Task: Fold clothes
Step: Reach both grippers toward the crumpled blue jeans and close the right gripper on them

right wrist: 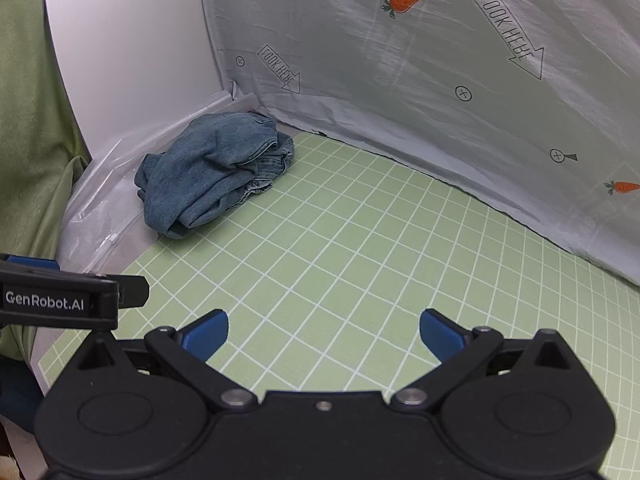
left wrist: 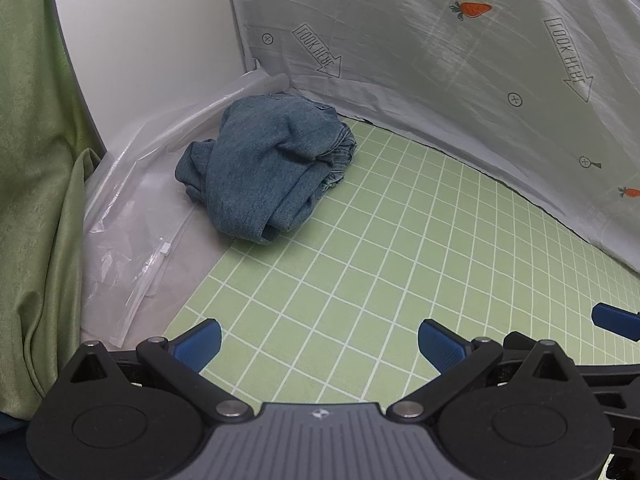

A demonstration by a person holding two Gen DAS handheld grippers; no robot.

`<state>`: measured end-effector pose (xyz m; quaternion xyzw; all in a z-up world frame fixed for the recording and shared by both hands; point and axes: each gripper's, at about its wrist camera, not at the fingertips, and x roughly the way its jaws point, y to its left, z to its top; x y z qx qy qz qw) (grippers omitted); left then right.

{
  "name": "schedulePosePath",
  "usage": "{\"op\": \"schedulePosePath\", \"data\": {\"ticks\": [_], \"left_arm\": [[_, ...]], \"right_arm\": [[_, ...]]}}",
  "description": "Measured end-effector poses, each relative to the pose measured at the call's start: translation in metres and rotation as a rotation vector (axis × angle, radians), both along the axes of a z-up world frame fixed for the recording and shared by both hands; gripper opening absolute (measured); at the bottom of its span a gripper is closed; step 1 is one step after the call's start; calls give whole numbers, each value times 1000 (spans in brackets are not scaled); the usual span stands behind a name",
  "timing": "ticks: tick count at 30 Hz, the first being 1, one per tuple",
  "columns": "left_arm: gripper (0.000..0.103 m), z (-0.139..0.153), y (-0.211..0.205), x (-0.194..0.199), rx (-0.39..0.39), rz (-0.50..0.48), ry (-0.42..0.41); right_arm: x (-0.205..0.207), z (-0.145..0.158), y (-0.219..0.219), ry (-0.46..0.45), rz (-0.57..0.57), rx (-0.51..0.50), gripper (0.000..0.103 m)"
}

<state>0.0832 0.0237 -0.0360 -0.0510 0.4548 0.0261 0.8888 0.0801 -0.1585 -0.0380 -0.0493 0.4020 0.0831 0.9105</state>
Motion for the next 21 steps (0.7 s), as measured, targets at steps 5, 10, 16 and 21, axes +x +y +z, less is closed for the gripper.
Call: {"op": "schedulePosePath", "data": {"ticks": [5,10,16,21], "left_arm": [[103,-18,27,48,20,53,45],[103,-42,61,107,38,146,103],[103,-75,102,171,78,239,161],[102,-96,125,201,74,261,184]], "right_arm": [[48,-10,8,9,-15,-20,103],[115,-30,23,35,-46,-9,103],[184,-66,57,82,-61,6,101],[225,-96,81,142,-68,52,94]]}}
